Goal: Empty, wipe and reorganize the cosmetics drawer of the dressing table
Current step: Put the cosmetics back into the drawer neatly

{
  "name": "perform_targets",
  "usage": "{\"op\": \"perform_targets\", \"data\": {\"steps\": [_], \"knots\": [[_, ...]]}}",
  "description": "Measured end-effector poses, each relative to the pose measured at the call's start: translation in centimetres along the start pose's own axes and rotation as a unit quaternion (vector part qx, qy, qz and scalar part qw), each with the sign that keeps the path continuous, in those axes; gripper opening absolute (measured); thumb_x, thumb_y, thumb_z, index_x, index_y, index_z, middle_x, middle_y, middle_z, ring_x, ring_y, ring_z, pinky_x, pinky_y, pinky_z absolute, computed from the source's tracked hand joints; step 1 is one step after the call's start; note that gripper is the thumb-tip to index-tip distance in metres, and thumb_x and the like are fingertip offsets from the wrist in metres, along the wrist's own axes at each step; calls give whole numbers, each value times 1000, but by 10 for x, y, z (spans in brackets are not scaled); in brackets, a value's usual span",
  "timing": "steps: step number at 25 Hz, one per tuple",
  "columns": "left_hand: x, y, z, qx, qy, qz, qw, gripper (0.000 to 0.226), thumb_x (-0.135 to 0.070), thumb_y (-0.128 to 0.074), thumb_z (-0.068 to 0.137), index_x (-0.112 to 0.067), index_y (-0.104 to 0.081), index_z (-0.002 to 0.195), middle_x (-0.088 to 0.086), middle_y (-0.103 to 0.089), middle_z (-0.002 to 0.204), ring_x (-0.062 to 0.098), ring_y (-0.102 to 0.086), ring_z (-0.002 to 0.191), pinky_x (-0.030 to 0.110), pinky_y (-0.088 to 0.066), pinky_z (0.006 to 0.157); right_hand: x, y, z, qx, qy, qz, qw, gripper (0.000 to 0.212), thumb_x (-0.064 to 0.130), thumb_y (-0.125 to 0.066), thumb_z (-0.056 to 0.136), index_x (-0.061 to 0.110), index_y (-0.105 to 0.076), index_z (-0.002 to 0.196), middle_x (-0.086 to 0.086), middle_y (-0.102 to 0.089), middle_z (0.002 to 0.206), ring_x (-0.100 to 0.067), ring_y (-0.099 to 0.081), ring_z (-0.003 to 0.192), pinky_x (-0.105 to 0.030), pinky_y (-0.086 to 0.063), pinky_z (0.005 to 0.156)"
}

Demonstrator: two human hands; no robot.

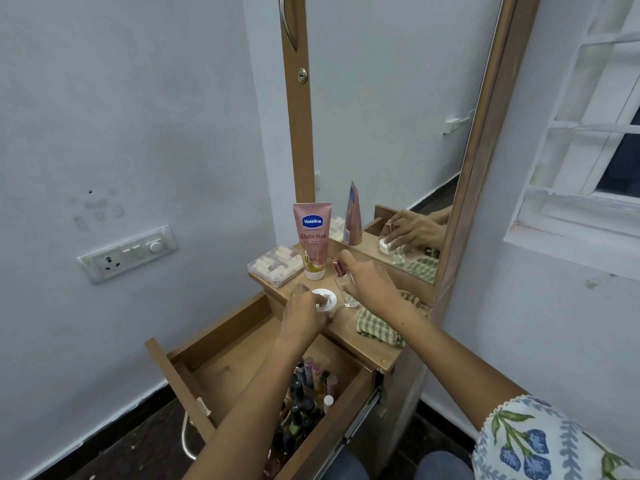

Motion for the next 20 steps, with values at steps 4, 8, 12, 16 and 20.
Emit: {"op": "perform_targets", "data": {"steps": [4, 8, 12, 16, 20], "knots": [[0, 0, 0, -6, -13, -6, 1000, 41, -28, -73, 79, -11, -68, 116, 12, -57, 112, 29, -52, 107, 32, -43, 83, -1, 2, -13, -32, -30, 28, 999, 39, 15, -67, 85, 14, -40, 113, -12, -62, 80, -33, -63, 73, -40, -51, 63], [0, 7, -5, -17, -35, -19, 999, 37, -30, -76, 75, -10, -72, 106, 9, -62, 102, 25, -55, 98, 25, -37, 71, 1, 5, -29, -65, -31, 94, 993, 36, 10, -64, 85, 12, -40, 112, -1, -52, 70, -22, -54, 61, -35, -46, 57], [12, 23, -26, -52, -41, -50, 997, 38, -32, -83, 65, -9, -75, 93, 6, -70, 94, 19, -60, 88, 26, -41, 65, 8, 4, -44, -75, -21, 153, 985, 46, 6, -72, 79, 17, -40, 110, -5, -64, 85, -21, -64, 74, -40, -56, 66], [46, 53, -52, -81, -31, -59, 994, 38, -34, -86, 59, -13, -72, 87, 3, -67, 90, 15, -57, 79, 19, -37, 56, 38, -5, -51, -52, -20, 268, 962, 42, 5, -71, 80, 18, -41, 108, -1, -64, 92, -17, -66, 81, -40, -58, 69], [111, 94, -66, -57, 40, -26, 997, 39, -27, -85, 58, -14, -69, 92, 3, -66, 92, 18, -58, 84, 20, -37, 59, 77, -36, -50, -13, 6, 316, 949, 44, 7, -71, 79, 16, -41, 110, 2, -65, 92, -19, -69, 83, -43, -58, 74]]}}
Point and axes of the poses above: each hand's wrist, its own z-axis towards the middle knuckle, its own y-axis out of the back of the hand, x = y × z, the point moved 8 cm from there along z, towards the middle knuckle
